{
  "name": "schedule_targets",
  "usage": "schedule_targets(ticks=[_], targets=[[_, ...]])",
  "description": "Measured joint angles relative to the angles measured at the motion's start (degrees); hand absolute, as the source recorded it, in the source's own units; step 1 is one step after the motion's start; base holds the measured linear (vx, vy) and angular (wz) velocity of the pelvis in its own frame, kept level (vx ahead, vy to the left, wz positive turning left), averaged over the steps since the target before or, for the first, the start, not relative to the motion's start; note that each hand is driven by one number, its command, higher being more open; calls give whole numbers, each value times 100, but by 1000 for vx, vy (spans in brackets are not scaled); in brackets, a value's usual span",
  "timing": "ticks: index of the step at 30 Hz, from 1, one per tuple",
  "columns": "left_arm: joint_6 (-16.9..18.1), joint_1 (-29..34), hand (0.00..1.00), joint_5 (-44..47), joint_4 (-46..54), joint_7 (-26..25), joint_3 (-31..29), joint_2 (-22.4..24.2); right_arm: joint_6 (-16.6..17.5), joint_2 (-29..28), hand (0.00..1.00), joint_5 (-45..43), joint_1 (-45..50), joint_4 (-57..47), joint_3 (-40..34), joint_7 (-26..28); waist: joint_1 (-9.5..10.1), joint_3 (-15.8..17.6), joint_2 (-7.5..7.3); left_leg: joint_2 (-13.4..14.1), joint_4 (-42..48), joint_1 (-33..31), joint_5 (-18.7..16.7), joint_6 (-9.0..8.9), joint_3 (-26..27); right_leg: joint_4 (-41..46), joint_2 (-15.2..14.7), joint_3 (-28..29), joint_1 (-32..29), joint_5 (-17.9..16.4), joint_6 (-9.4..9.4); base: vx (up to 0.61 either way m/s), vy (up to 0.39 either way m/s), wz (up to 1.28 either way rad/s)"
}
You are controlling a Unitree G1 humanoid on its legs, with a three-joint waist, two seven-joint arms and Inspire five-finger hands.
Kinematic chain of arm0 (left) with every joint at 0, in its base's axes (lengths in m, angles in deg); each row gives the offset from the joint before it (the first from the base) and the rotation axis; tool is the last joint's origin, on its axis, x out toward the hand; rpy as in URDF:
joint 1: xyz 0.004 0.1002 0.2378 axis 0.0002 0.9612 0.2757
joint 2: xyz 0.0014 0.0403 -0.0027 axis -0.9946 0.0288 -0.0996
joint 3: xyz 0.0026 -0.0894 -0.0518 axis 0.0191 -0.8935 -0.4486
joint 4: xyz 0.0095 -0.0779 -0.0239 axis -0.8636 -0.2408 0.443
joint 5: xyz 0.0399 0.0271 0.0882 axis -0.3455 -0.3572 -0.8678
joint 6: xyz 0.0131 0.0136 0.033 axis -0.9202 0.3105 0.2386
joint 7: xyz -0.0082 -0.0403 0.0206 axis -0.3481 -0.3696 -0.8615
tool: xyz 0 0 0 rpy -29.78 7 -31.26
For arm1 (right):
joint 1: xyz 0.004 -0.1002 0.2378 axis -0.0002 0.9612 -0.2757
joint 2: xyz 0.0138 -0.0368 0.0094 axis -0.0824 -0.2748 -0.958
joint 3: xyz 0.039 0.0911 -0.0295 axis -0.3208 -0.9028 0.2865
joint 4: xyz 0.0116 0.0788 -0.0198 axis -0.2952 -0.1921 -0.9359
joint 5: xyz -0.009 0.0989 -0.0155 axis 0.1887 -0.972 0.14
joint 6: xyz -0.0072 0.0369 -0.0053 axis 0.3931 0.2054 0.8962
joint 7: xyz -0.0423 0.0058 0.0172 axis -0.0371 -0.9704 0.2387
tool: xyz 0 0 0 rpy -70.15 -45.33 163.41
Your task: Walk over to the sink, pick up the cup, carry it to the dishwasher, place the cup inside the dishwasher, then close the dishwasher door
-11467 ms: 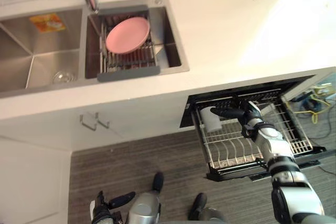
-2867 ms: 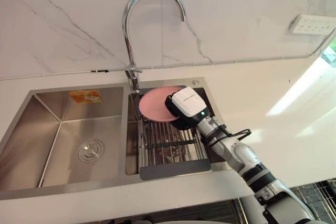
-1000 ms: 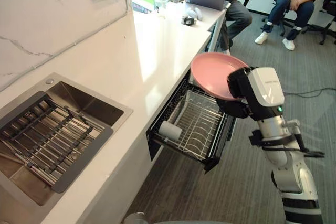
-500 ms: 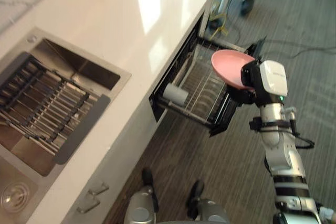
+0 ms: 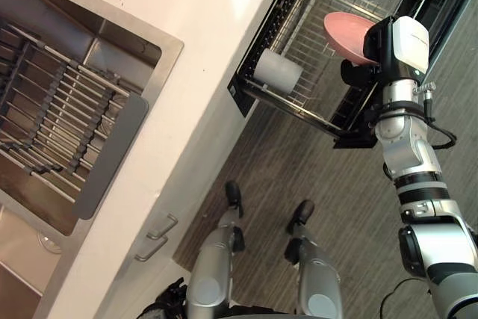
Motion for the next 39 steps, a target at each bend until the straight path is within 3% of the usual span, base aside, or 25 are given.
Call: schedule_targets(ticks=[2,3,8,16,20,25,28,34,39], targets=[[-24,-45,100,23,3,-5,84,-4,-34,51,0,-186,-135,230,81,-14,12,25,49,-7,7,-35,11,14,-19,18,-8,-16,-26,0,0,-7,9,2],[-35,-54,100,76,3,-5,120,-7,-43,59,100,-293,-230,362,131,-36,13,33,65,-12,6,-57,19,25,-20,50,-18,-5,-66,0,0,0,0,0],[-96,-134,100,154,12,-4,288,-7,-49,197,100,-640,-538,573,162,-74,17,106,189,-51,2,-74,45,54,-33,127,-67,10,-122,-2,1,0,0,0],[-167,-78,100,154,129,0,294,-9,-48,204,100,-784,-700,574,156,-78,14,108,194,-76,-79,31,125,71,-67,181,-98,-7,-65,-3,1,0,1,0],[-212,33,100,143,175,25,297,-7,-44,204,100,-987,-646,567,64,-92,-3,108,194,-119,-357,416,227,51,-64,149,-100,-12,183,-14,14,0,0,0],[-243,119,100,75,185,27,283,-8,-4,204,100,-1439,-157,92,-555,-130,-23,76,162,-132,-538,763,289,50,-66,9,-88,-28,530,13,69,45,-6,1],[-270,269,100,-94,199,15,181,-6,33,126,100,-1758,457,-359,-848,-97,-111,-39,61,-135,-541,1029,229,24,-78,-122,-62,-10,841,35,101,73,-15,-6],[-382,844,100,-446,186,-5,-212,-8,97,-153,100,-2138,1995,-1274,-1698,-29,-336,-838,-260,-141,-545,1491,96,-96,-61,-526,33,24,1416,116,179,60,-9,-6],[-489,1206,100,-825,146,-12,-364,-26,98,-431,100,-2640,2853,-1541,-2333,-31,-428,-1480,-396,-123,-576,1886,-40,-158,66,-764,61,138,1798,80,215,24,-3,-15]])
